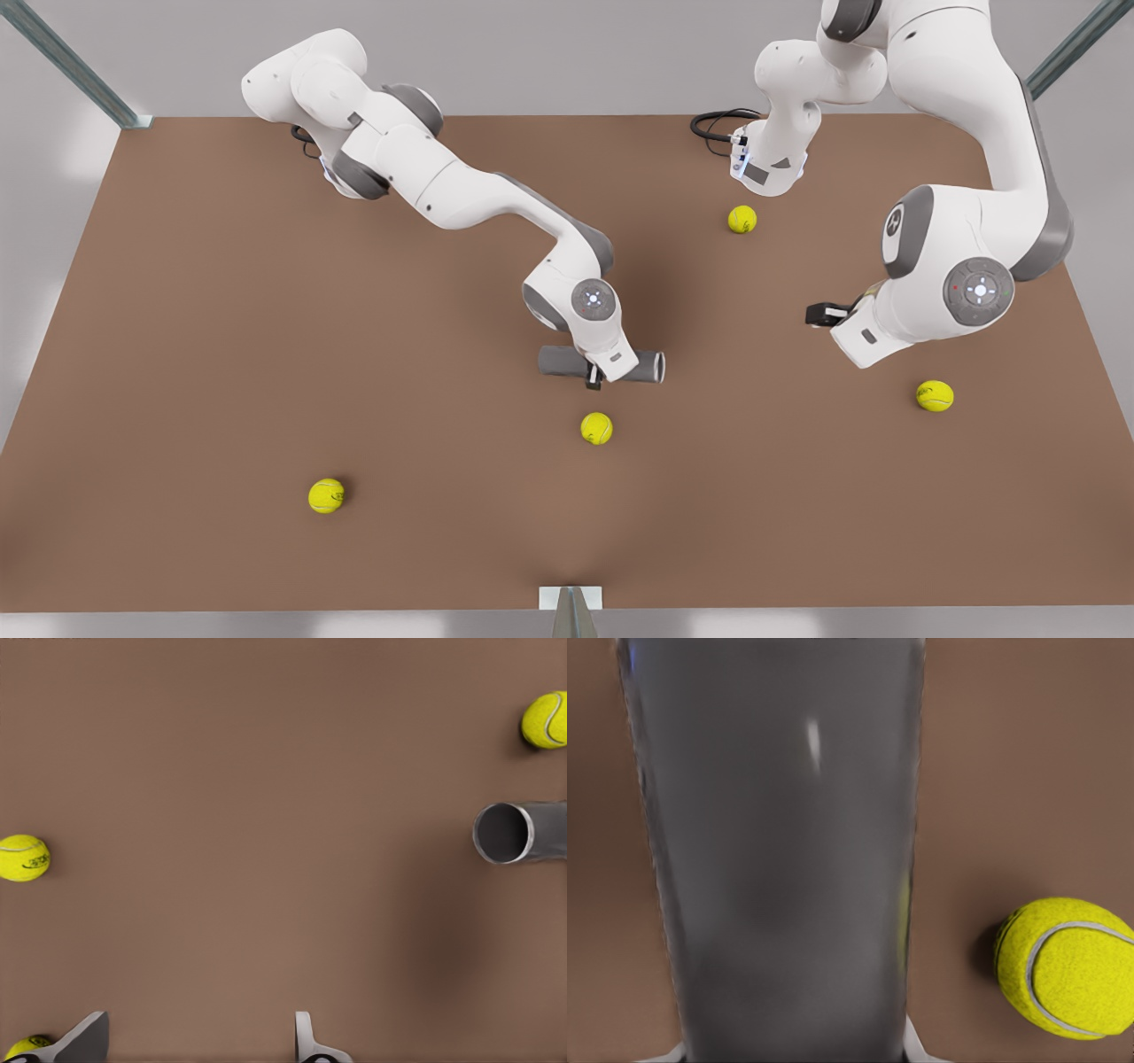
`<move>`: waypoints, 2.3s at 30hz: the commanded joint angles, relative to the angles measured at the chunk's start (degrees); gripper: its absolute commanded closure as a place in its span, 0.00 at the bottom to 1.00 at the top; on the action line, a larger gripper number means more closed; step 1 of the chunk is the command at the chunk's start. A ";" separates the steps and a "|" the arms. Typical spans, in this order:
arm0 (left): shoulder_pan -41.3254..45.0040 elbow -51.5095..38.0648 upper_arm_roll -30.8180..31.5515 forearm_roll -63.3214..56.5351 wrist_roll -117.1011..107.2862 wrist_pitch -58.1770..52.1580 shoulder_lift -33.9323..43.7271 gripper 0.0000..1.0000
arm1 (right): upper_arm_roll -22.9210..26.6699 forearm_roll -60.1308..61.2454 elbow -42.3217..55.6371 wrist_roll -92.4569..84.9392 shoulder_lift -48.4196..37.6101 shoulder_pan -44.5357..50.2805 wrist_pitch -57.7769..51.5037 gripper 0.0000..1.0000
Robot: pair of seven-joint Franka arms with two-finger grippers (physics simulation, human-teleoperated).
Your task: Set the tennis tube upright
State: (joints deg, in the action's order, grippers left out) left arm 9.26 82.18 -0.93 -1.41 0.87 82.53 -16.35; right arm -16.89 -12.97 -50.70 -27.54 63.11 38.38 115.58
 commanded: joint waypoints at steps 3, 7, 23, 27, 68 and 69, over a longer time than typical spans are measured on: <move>-0.03 0.00 -0.04 0.00 -0.08 0.00 0.00 0.00 | 0.10 -0.30 -0.01 0.29 0.09 0.03 0.00 0.00; -0.03 0.00 -0.04 0.00 0.01 0.00 -0.26 0.00 | 0.19 -0.38 -0.01 0.47 0.00 0.03 0.70 0.00; -0.03 0.00 -0.04 0.00 0.01 0.00 -0.52 0.00 | 2.83 -0.38 -0.10 0.56 1.84 2.05 2.46 0.00; -0.03 0.00 0.05 0.09 -0.08 0.00 -0.70 0.00 | 2.74 -0.30 -0.10 1.08 1.84 1.79 2.29 0.00; 0.32 26.37 2.60 85.78 56.17 30.06 -23.20 0.00 | 2.65 1.64 -32.36 37.65 -44.74 -44.44 -24.08 0.00; 0.32 26.37 2.51 85.69 56.17 29.80 -22.85 0.00 | 2.65 1.64 -32.36 37.82 -44.30 -44.35 -24.08 0.00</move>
State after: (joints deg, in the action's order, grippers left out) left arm 9.58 108.54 1.58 84.06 57.04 112.33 -39.20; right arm -14.24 -11.42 -83.06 10.28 18.89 -5.95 91.49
